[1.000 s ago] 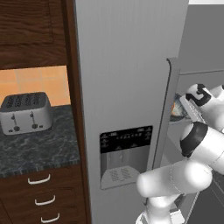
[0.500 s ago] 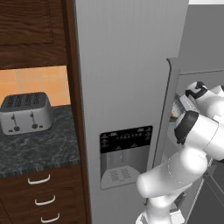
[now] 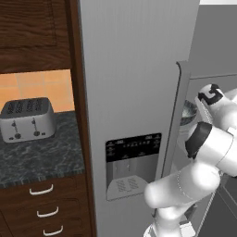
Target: Pick the chicken drumstick and sweet potato from their plates and place them in the bowl. Then put the bowl in the fridge.
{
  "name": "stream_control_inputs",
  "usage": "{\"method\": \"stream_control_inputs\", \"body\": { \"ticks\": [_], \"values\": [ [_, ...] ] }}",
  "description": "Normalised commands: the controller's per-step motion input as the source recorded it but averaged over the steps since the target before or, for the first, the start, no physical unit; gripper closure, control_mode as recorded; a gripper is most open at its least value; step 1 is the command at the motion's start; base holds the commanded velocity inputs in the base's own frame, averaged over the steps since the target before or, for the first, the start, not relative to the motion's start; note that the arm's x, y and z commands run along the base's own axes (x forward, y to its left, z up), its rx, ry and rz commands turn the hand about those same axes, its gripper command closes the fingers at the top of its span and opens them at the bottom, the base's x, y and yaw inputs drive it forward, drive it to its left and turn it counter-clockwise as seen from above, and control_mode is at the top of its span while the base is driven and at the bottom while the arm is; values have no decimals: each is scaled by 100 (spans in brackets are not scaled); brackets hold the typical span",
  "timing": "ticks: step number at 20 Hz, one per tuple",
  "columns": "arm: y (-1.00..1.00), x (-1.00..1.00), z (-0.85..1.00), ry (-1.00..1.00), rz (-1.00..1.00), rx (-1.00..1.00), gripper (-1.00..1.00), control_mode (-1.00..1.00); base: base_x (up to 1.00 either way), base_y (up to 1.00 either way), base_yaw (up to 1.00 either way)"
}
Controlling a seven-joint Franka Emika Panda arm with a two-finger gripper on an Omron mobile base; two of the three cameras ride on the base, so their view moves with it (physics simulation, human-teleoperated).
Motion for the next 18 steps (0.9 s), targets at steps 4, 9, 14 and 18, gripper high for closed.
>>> {"method": "stream_control_inputs", "body": {
  "ticks": [4,9,14,18],
  "values": [
    [52,-39,29,-32,-19,3,-100,-100,0,0,0],
    [18,-58,47,-13,-10,0,-100,-100,0,0,0],
    [7,-98,91,0,-3,-3,-100,-100,0,0,0],
    [20,-100,81,-3,-1,0,-100,-100,0,0,0]
  ]
}}
